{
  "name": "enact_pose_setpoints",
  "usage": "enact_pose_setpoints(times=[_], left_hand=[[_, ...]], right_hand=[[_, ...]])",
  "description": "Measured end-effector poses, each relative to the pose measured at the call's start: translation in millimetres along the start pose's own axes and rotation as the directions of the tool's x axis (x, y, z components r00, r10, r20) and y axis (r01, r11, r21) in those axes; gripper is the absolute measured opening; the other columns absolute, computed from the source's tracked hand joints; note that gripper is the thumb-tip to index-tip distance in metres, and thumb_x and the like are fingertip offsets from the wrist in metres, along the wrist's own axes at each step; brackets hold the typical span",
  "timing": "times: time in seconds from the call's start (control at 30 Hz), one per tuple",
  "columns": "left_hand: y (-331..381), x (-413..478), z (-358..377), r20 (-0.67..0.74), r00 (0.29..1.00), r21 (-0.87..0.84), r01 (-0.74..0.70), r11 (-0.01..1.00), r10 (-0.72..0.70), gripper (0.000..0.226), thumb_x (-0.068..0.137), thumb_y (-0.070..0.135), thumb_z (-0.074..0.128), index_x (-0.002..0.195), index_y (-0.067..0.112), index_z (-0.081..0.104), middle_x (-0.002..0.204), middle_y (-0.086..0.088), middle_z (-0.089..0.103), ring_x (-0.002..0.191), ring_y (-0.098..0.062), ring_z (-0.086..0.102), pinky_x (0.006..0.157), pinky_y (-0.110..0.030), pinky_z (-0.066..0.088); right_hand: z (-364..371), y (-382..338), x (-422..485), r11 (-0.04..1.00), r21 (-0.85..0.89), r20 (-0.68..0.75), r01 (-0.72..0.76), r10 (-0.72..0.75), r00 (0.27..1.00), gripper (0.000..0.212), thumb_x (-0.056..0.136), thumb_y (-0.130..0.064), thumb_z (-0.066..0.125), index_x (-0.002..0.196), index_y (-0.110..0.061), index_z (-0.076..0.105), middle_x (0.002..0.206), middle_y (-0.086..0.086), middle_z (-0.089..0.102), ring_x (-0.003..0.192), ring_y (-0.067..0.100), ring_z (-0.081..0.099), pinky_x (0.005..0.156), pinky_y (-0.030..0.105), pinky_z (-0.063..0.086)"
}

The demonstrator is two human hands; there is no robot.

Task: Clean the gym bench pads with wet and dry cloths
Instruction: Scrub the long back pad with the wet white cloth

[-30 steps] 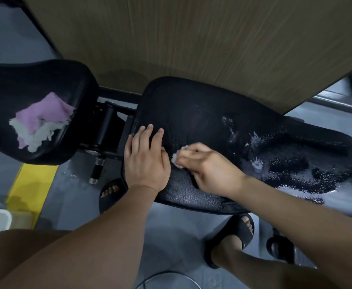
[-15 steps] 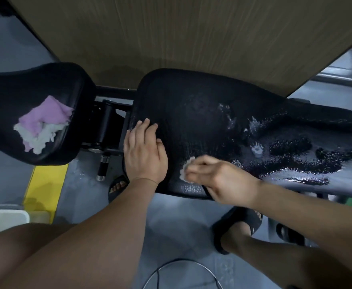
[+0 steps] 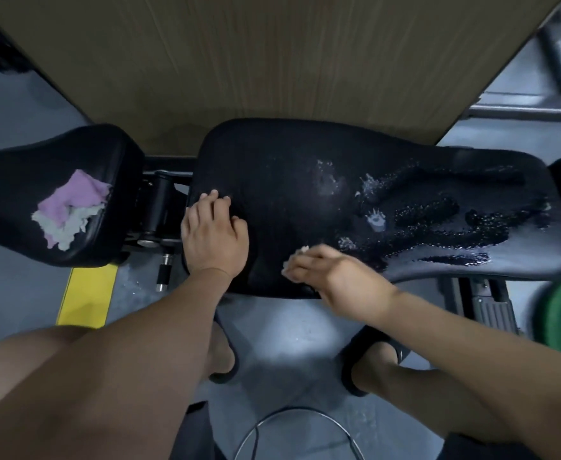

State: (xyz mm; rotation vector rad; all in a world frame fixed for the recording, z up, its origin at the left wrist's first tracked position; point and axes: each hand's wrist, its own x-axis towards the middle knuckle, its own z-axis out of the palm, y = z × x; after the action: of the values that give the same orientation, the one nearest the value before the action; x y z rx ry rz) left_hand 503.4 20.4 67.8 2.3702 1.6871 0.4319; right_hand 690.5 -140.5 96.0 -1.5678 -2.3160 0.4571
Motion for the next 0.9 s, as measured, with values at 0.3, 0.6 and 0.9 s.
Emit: enact_pose_setpoints(times=[0.3,0.6,0.9], left_hand=[[40.0,8.8,-9.9,-0.010,0.986,0.012,-0.166,0.986,0.166,0.033,0.087,0.021,0.053,0.118,0.011,0.061,0.124,-0.010,0.059,0.121,-0.032,0.049,0.118,-0.053,0.030],[81.0,43.3,34.8,0.037,0.995,0.027,-0.095,0.995,0.094,0.050,0.097,0.034,0.044,0.145,0.018,0.045,0.160,-0.010,0.033,0.151,-0.032,0.023,0.125,-0.056,0.014],[84.7,48.3,37.2,0.048,0.999,0.079,0.008,0.997,-0.012,0.057,0.096,0.038,0.041,0.151,0.022,0.039,0.162,-0.008,0.032,0.154,-0.028,0.018,0.125,-0.055,0.012]], right_hand=[[-14.7,22.3,-57.2,0.977,-0.109,-0.036,-0.185,0.182,0.983,0.068,0.081,0.008,0.047,0.141,-0.022,0.059,0.139,-0.012,0.059,0.119,0.018,0.053,0.099,0.031,0.053],[-28.8,96.5,5.7,0.946,-0.159,-0.112,-0.282,0.266,0.957,0.066,0.083,0.013,0.057,0.139,-0.020,0.061,0.132,-0.012,0.063,0.115,0.023,0.055,0.101,0.035,0.052],[-57.6,169.6,87.8,0.936,-0.174,-0.126,-0.305,0.286,0.950,0.066,0.080,0.014,0.063,0.136,-0.020,0.063,0.134,-0.012,0.062,0.116,0.024,0.055,0.092,0.038,0.057]])
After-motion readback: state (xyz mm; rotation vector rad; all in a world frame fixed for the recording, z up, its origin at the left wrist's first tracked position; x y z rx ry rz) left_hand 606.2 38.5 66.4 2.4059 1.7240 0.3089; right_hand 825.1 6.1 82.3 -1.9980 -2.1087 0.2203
